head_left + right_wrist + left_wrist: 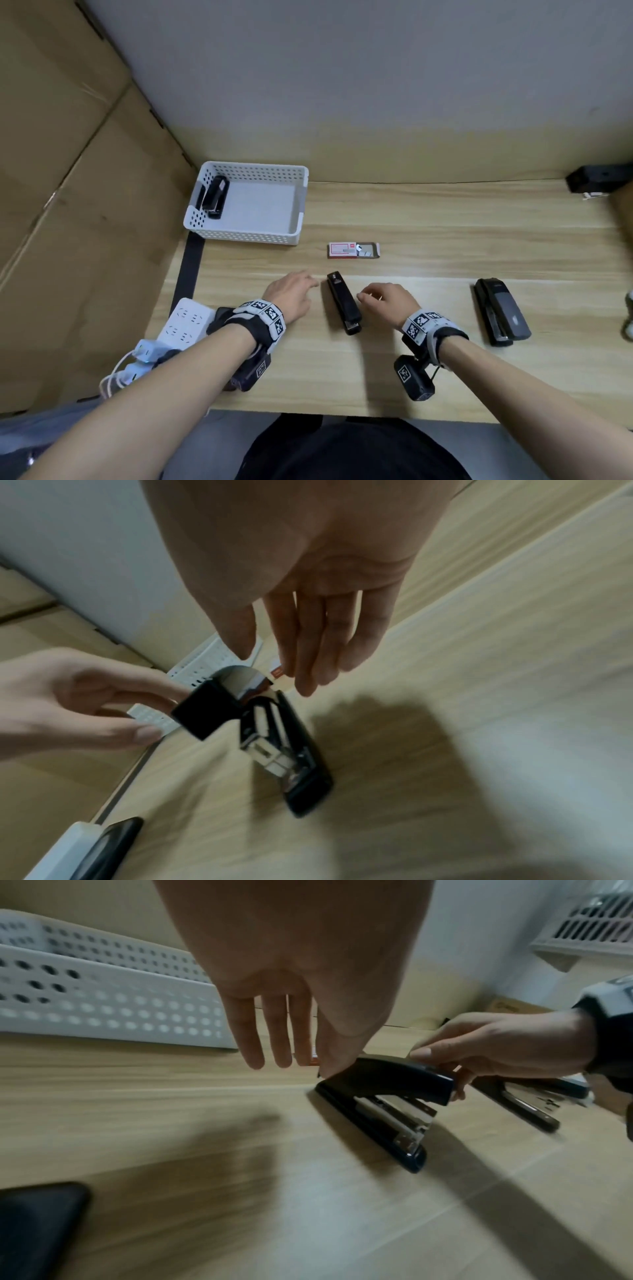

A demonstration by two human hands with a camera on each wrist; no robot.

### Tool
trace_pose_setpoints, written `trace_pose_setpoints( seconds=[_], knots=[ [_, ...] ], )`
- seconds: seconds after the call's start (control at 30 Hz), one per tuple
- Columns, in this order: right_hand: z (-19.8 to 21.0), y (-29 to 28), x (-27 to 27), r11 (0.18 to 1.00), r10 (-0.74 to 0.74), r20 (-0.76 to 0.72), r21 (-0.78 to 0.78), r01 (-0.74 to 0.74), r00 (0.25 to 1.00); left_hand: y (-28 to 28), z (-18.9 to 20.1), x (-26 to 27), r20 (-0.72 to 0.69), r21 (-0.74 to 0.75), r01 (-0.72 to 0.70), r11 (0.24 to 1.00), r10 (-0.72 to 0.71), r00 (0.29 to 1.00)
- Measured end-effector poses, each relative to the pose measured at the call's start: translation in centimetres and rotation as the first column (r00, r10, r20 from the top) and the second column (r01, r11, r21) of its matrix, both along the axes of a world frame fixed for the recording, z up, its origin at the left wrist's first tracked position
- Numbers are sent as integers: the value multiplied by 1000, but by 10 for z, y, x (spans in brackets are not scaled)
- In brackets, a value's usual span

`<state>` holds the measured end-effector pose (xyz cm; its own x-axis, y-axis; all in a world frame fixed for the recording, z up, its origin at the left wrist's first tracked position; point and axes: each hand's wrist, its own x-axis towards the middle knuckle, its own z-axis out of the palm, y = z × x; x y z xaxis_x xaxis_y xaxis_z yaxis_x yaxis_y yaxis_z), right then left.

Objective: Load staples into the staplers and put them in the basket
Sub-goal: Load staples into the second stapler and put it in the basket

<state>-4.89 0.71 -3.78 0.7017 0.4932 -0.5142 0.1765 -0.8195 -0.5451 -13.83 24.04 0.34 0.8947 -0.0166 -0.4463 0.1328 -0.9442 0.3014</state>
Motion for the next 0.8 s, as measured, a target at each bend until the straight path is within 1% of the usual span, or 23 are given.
trace_pose_setpoints(
  seconds=[0.1,0.23,0.37,0.47,0.57,0.67,0.8],
  knots=[
    [12,31,-1,993,61,62,-103,-54,996,24,1,-9,-40,13,-101,995,102,994],
    [17,66,-5,942,199,183,-307,-137,963,49,3,-13,-34,12,-210,978,210,977],
    [18,80,-7,919,228,193,-367,-145,955,68,4,-11,-4,-4,-267,964,267,964],
    [19,81,-10,917,216,199,-377,-129,956,81,2,-10,14,-16,-299,954,299,954],
    [21,83,-11,930,164,189,-358,-88,968,97,2,-8,51,-17,-337,941,338,940],
    [30,93,-4,953,109,171,-298,-54,979,117,5,-3,103,-32,-380,924,381,919],
    [64,133,18,984,64,215,-174,-26,975,152,17,11,152,-42,-465,884,466,872]
  ],
)
